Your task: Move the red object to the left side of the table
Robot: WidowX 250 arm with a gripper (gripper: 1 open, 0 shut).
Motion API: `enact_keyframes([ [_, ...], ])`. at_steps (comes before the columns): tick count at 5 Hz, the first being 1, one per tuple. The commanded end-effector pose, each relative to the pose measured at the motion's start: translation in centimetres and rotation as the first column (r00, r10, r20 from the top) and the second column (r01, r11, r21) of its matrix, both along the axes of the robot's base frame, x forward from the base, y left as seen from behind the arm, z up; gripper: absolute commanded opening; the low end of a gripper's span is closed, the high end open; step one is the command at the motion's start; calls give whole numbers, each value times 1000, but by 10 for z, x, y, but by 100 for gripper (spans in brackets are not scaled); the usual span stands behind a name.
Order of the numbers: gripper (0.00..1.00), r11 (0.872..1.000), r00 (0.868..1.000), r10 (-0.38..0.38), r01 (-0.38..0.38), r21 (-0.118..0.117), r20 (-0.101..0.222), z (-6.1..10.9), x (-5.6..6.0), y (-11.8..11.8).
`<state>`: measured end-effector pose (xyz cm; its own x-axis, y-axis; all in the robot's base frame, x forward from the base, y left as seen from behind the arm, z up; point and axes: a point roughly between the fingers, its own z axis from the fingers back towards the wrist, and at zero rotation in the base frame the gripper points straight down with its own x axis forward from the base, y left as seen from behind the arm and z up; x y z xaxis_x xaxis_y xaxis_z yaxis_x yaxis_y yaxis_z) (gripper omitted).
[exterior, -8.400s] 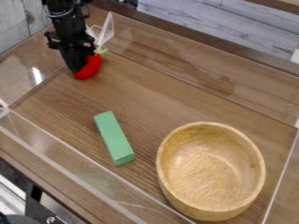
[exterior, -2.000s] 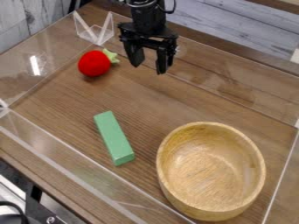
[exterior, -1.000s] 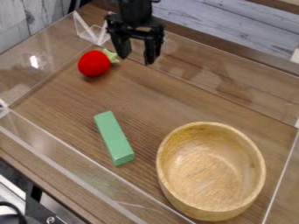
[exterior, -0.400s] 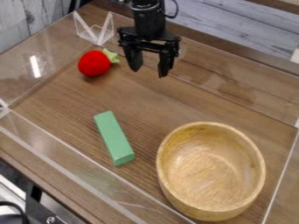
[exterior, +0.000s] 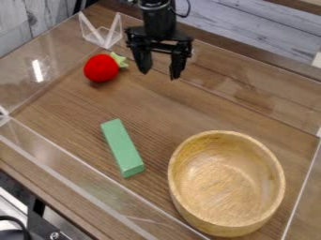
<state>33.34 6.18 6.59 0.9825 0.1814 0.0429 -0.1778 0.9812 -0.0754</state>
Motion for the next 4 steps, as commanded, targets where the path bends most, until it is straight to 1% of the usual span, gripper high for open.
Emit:
enact_keyframes([
  [1, 100, 999, 997, 34, -35, 19, 74, 16, 1, -7],
  [2, 100, 998, 994, 60, -63, 24, 86, 13, 2, -11],
  [3, 100, 999, 994, 33, -37, 36, 100, 16, 10, -1],
  [4, 100, 999, 994, 14, -19, 40, 106, 19, 14, 11],
])
